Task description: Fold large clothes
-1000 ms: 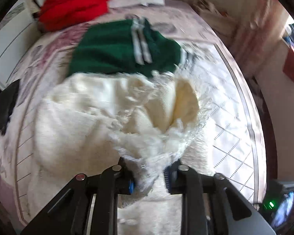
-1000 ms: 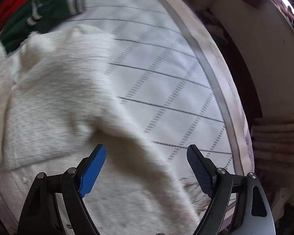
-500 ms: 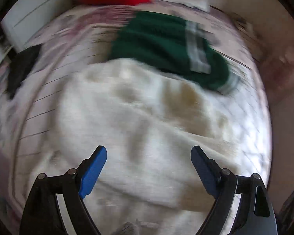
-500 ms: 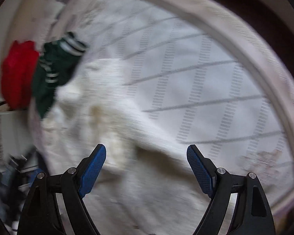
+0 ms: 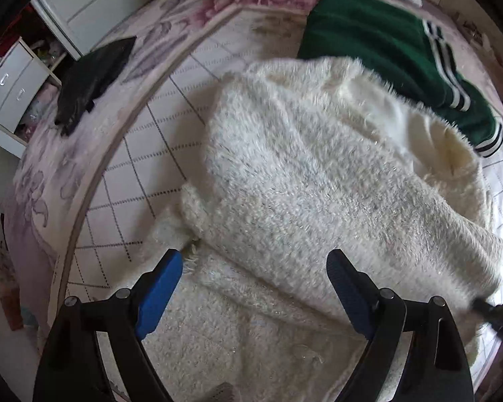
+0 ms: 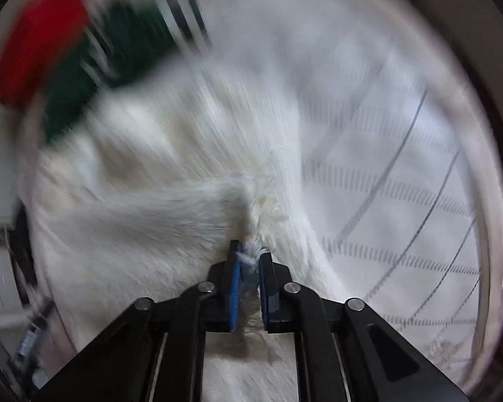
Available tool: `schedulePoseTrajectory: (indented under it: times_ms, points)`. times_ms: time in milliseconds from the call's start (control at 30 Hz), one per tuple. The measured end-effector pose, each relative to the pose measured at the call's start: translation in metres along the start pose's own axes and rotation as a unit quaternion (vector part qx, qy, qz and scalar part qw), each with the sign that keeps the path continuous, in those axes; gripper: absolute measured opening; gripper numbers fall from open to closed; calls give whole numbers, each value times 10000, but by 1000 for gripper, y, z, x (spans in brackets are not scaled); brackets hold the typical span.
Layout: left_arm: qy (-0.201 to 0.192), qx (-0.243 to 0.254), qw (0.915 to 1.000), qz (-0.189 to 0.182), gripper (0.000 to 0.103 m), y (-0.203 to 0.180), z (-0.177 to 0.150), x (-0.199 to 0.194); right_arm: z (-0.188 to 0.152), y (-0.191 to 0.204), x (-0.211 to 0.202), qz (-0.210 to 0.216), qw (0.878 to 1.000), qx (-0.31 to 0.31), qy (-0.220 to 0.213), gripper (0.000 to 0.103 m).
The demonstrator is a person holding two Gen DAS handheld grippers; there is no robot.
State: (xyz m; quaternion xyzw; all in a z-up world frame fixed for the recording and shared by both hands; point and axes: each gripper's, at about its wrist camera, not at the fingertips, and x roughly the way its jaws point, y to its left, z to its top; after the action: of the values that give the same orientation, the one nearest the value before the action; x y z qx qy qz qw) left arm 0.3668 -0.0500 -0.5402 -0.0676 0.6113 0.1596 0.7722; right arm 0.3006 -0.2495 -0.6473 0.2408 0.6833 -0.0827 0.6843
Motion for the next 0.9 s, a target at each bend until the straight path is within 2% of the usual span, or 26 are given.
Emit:
schedulePoseTrajectory:
  times_ms: [33,67,133,167,233,300,400,500,533,567,600,633,700,833,900]
  points:
    - [76,-5,10000,-48,88,-3,4,1,3,-8,8,128,9991,296,288,18]
    - [104,0,9999,-84,88,-6,10,3,5,-11,2,253,9982,465,293,20]
    - [18,100,9998,-154,88,-14,22,0,11,-2,-26,33,9995,289,-86,37]
    - [-39,203,9997,-133,88,-19,28,-1,13,2,-42,-55,9992,223,-341,40]
    - [-44,477,9988,-115,88,-32,44,4,22,16,-71,-57,9969,42,-789,55]
    - [-50,703,9975,-36,88,-45,63,14,38,37,-74,66,9962,-258,-830,55]
    - [-183,986,9948,172,88,-65,89,33,72,71,-48,203,9948,-769,-637,55]
    - [-147,1181,9925,284,88,-78,105,55,101,111,-4,106,9891,-1460,-160,55]
    - [-124,1243,9916,322,88,-81,110,64,106,124,12,56,9849,-1730,70,54]
    - [-92,1282,9911,352,88,-83,113,70,109,134,25,-97,9808,-1942,182,49]
    - [-83,1297,9908,364,88,-82,115,74,110,140,32,-188,9780,-2072,164,13]
    - [-94,1304,9907,371,88,-82,117,77,111,149,42,-301,9740,-2240,179,7]
    - [-155,1300,9907,364,88,-78,119,77,115,155,45,-483,9735,-2233,53,7]
    - [-232,1200,9922,255,88,-73,125,73,128,150,13,-190,9859,-1534,-639,6]
    - [-249,1163,9926,228,88,-72,133,74,138,149,1,-52,9877,-1280,-891,6]
